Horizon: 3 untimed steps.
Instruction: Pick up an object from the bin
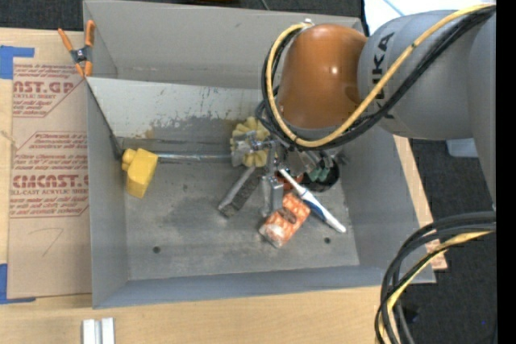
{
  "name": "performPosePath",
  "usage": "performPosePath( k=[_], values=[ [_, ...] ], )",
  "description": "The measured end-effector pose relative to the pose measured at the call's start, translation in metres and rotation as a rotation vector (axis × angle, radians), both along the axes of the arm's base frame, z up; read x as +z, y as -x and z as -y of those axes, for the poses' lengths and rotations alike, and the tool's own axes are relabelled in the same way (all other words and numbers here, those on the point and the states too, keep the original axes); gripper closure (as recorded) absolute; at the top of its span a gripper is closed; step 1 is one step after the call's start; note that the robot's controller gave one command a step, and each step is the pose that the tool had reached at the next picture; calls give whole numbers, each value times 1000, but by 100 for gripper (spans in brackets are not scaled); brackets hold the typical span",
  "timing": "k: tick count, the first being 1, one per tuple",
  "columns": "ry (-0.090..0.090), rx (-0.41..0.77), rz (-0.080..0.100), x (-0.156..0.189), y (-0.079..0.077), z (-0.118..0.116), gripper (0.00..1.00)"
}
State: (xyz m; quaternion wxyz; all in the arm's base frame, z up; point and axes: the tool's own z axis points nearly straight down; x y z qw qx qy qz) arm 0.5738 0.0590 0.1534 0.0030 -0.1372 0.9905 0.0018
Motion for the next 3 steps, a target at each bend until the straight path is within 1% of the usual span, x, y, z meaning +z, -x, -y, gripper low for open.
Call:
performPosePath(
  k=[1,2,3],
  values=[
    [-2,-88,-10,-77,-13,-9,0],
    [2,444,15,-83,-19,-9,0],
    [-3,-48,-6,-78,-13,-10,100]
  ],
)
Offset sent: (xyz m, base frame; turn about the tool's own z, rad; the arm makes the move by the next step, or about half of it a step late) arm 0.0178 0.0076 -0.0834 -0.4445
